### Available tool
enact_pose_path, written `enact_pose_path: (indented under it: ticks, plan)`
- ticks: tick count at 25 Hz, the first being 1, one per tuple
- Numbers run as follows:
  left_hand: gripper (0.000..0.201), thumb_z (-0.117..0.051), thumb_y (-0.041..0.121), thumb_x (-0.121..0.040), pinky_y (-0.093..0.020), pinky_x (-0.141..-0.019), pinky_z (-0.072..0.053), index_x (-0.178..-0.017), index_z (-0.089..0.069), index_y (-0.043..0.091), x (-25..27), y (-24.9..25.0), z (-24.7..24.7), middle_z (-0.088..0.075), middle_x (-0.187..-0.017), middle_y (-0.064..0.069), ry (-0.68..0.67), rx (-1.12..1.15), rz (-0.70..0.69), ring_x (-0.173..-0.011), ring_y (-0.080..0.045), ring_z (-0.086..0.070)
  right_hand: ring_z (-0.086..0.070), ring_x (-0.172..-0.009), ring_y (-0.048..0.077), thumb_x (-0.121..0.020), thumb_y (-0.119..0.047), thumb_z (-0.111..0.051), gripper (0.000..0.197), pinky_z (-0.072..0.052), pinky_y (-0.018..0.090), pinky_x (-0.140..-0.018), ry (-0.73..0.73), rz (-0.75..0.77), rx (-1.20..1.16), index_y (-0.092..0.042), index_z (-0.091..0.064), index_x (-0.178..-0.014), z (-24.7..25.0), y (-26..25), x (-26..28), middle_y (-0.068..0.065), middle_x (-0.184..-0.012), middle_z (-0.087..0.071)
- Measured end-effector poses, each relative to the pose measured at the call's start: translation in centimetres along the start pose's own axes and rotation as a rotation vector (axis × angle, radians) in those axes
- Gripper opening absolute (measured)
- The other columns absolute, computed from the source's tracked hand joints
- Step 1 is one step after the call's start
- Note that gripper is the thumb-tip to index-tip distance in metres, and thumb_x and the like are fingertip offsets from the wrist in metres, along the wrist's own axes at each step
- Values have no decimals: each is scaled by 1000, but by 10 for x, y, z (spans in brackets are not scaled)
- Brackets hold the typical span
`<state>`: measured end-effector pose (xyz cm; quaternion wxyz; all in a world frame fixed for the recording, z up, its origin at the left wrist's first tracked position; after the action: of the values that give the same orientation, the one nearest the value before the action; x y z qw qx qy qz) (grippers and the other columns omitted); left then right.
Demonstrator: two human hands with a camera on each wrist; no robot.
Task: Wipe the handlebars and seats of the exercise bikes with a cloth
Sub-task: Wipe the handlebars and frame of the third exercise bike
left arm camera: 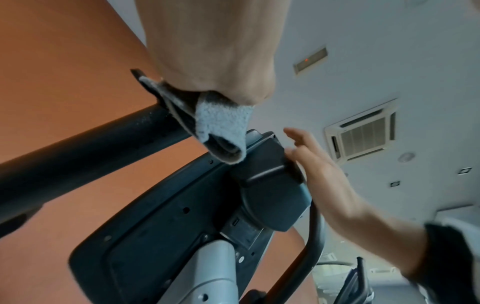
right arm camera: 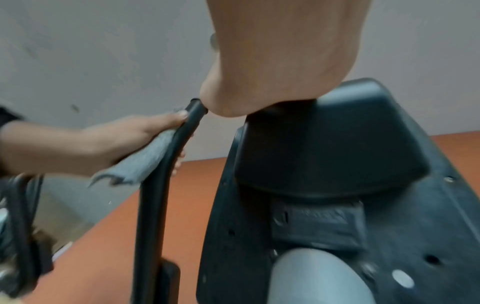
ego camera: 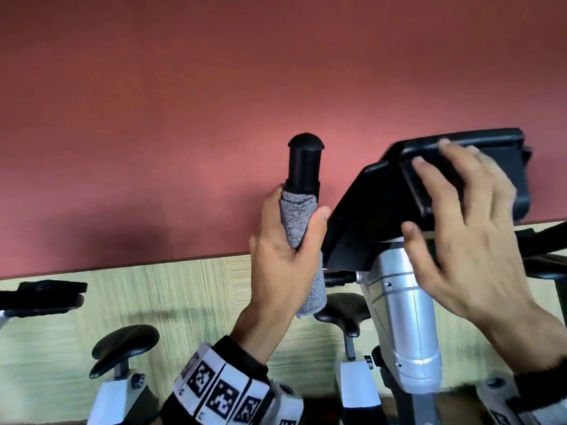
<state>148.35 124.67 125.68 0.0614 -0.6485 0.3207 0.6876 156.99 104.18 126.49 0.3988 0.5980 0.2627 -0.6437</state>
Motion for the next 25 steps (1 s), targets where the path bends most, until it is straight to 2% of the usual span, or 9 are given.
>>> enact_pose_path:
  ticks: [3,6,11,14,16,19,21,23,25]
  plan:
    - [35,-64,43,-93,-21,-57,-48,-121,-56,23,0,1,-1,-61,-69,15,8,-10,-12,-58,-7,-60,-47,-113,45,-89,-18,-54,41,-33,48,-103,20,176,156,-4,-56,-128,-17,-8,58,25,-133,-46]
    - [24,-63,39,-96,-27,-52,-50,-114,-57,25,-5,10,-2,-60,-66,7,-14,-13,-129,-54,-10,-59,-54,-102,36,-84,-24,-55,32,-39,43,-93,-247,466,150,-15,-54,-114,-85,-16,115,12,-124,-55]
    - [21,-61,48,-96,-24,-61,-48,-104,-59,29,-5,12,5,-63,-67,15,79,-117,-301,-65,-7,-64,-38,-144,24,-89,-36,-53,24,-16,36,-123,-294,469,137,-38,-60,-113,-156,14,165,-3,-149,-45]
    - [30,-56,52,-97,-29,-63,-44,-101,-60,23,-4,19,5,-63,-71,8,114,-213,-398,-75,-17,-63,-24,-154,21,-98,-45,-44,20,-16,39,-122,-223,405,105,-46,-64,-96,-167,17,175,-7,-158,-37]
    - [33,-54,52,-98,-30,-63,-43,-103,-61,20,3,19,7,-64,-75,7,166,-243,-468,-76,-17,-62,-19,-156,20,-93,-44,-51,10,-17,39,-119,-195,393,164,-48,-60,-94,-171,16,182,-8,-160,-36]
    - [47,-51,55,-99,-36,-81,-50,-134,-52,23,27,1,6,-70,-107,0,267,-361,-555,-97,-24,-65,-1,-158,10,-94,-49,-42,18,-6,32,-121,-225,330,165,-52,-52,-110,-172,16,186,-16,-164,-25]
    - [70,-50,54,-101,-41,-94,-46,-157,-29,18,47,-17,4,-56,-142,-6,322,-478,-615,-123,-27,-56,27,-150,0,-92,-62,-17,49,14,27,-121,-251,284,141,-51,-53,-124,-171,15,187,-25,-165,0]
    - [79,-49,49,-102,-41,-105,-44,-162,-15,10,53,-19,-2,-38,-158,-11,369,-514,-704,-139,-27,-45,40,-142,-3,-85,-64,-3,69,23,24,-118,-313,274,204,-48,-51,-131,-176,15,190,-28,-162,15]
    - [78,-44,49,-104,-38,-115,-38,-162,-15,5,50,-2,-7,-24,-166,-16,427,-559,-788,-148,-27,-35,43,-140,-3,-83,-63,-1,69,25,21,-115,-323,274,233,-47,-51,-129,-175,13,192,-27,-163,18]
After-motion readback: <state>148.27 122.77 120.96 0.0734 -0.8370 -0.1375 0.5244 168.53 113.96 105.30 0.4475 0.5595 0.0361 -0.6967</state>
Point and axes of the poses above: each hand's wrist, its own x-axis away from the middle knuckle, its own z-axis out of the back of the hand, y = z × x, the point moved 10 cm from there along -x, towards the middle knuckle
